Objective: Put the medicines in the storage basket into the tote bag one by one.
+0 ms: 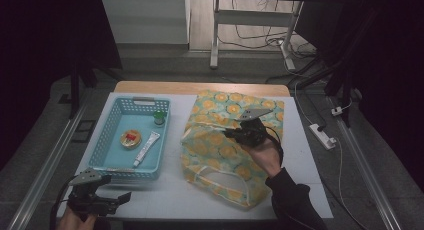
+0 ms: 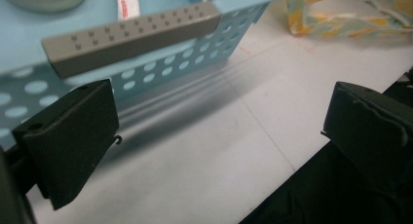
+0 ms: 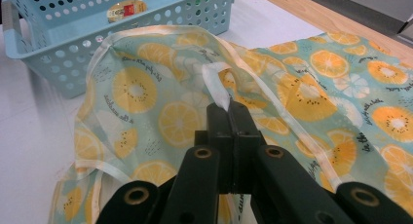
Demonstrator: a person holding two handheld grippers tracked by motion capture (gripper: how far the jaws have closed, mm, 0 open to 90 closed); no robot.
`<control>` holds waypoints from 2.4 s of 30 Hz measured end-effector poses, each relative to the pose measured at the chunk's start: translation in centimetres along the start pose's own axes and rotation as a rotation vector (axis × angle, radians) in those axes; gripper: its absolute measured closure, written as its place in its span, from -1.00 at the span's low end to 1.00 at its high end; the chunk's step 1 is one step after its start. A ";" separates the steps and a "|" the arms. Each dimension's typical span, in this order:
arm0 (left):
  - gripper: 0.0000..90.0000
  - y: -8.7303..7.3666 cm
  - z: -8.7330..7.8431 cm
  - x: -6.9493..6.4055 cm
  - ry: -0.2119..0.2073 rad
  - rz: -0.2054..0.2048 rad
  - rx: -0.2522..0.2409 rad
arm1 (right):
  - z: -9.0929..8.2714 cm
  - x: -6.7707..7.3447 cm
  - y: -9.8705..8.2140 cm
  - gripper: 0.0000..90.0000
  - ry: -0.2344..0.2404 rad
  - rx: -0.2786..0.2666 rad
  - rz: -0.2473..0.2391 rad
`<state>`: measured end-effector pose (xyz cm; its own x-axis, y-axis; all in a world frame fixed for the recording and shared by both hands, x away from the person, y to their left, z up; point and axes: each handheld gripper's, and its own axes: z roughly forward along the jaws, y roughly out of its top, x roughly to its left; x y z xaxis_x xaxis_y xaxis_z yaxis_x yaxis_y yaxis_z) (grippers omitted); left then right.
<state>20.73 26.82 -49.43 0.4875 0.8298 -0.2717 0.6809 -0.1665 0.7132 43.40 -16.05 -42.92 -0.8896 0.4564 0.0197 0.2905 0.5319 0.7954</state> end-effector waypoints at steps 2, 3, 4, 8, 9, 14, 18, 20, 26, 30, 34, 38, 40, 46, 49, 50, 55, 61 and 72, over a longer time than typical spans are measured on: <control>-0.99 0.2 -0.1 0.1 -0.009 0.004 0.002 | -0.1 0.0 0.0 1.00 -0.003 -0.004 0.000; -0.99 0.3 -0.1 0.2 -0.012 0.007 0.001 | -0.1 0.0 0.0 1.00 -0.007 -0.006 0.001; -0.99 0.4 -0.1 0.2 -0.015 0.008 -0.003 | -0.2 0.0 0.0 1.00 -0.008 -0.010 0.004; -0.99 0.9 -0.2 0.3 -0.020 0.017 -0.010 | -0.3 -0.1 0.0 1.00 -0.008 -0.015 0.006; -0.99 1.1 -0.2 0.3 -0.021 0.020 -0.012 | -0.3 -0.2 0.0 1.00 -0.009 -0.015 0.005; -0.99 1.8 -0.1 0.5 -0.034 0.031 -0.041 | -0.4 -0.2 0.0 1.00 -0.010 -0.016 0.004; -1.00 2.3 0.1 0.7 -0.039 0.034 -0.049 | -0.3 -0.2 -0.1 1.00 -0.008 -0.013 0.000; -1.00 2.6 0.1 0.8 -0.041 0.039 -0.055 | -0.3 -0.2 -0.1 1.00 -0.008 -0.011 -0.002; -1.00 3.6 0.2 1.3 -0.028 0.049 -0.068 | -0.3 -0.1 0.0 1.00 -0.007 -0.016 -0.004; -1.00 4.3 0.6 1.8 -0.023 0.053 -0.070 | -0.3 -0.1 0.0 1.00 -0.007 -0.015 -0.003; -1.00 4.9 1.1 2.2 -0.015 0.042 -0.064 | -0.2 -0.1 0.0 1.00 -0.006 -0.013 -0.003; -1.00 5.7 1.6 2.5 -0.004 0.038 -0.053 | -0.2 -0.1 0.0 1.00 -0.007 -0.012 0.000; -1.00 6.1 1.8 2.6 0.003 0.042 -0.047 | -0.2 -0.1 0.0 1.00 -0.007 -0.013 0.000; -1.00 7.2 2.4 3.3 0.028 0.044 -0.054 | -0.2 0.0 0.0 1.00 -0.006 -0.015 -0.004; -1.00 7.9 2.8 3.6 0.039 0.052 -0.041 | -0.3 0.0 0.1 1.00 -0.005 -0.016 -0.006; -1.00 8.1 3.0 3.7 0.045 0.054 -0.034 | -0.3 0.0 0.1 1.00 -0.005 -0.016 -0.006; -1.00 9.3 3.5 4.5 0.071 0.044 -0.017 | -0.3 0.0 0.1 1.00 -0.006 -0.016 -0.008; -1.00 10.6 4.2 5.7 0.093 0.026 -0.004 | -0.3 -0.1 0.1 1.00 -0.006 -0.018 -0.007; -1.00 12.3 6.2 7.7 0.117 0.015 0.034 | -0.2 -0.2 0.1 1.00 -0.005 -0.019 -0.008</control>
<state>36.26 27.91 -46.72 0.4319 0.8831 -0.1831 0.6930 -0.1951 0.6940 43.47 -16.25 -42.70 -0.8899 0.4559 0.0107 0.2772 0.5221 0.8066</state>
